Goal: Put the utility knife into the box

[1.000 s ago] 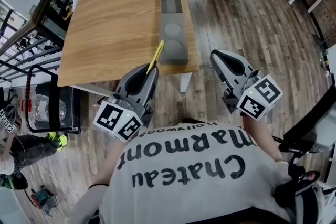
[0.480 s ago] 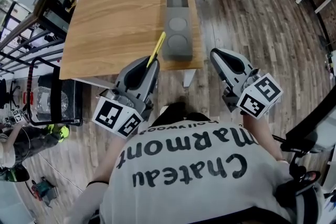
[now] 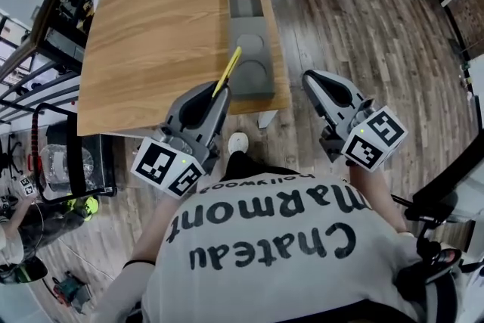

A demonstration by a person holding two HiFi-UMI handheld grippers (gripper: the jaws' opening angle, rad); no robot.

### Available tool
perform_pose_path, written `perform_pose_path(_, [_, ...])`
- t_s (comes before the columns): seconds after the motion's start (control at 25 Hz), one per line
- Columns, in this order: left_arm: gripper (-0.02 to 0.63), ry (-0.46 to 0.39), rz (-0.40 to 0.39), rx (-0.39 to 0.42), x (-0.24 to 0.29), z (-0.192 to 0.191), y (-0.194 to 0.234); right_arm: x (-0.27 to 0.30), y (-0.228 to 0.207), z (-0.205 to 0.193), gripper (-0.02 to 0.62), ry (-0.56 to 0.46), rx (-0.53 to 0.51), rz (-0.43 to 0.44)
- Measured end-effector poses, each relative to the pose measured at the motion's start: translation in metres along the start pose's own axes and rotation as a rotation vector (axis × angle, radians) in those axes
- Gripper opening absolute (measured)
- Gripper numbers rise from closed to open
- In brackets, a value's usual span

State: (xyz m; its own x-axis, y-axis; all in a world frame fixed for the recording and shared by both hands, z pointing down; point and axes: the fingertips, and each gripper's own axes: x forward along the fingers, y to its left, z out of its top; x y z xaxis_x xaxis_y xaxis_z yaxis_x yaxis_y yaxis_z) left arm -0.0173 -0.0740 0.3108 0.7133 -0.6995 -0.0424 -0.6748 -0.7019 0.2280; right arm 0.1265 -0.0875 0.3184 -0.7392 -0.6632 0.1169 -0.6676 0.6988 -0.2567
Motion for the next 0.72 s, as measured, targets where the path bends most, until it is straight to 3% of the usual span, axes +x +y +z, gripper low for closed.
perform_pose_path(0.72, [0.043,0.03,-0.085,0.006,0.044,0.032,0.107,0.107,-0.034,0.034,0.009,-0.02,0.01,-0.052])
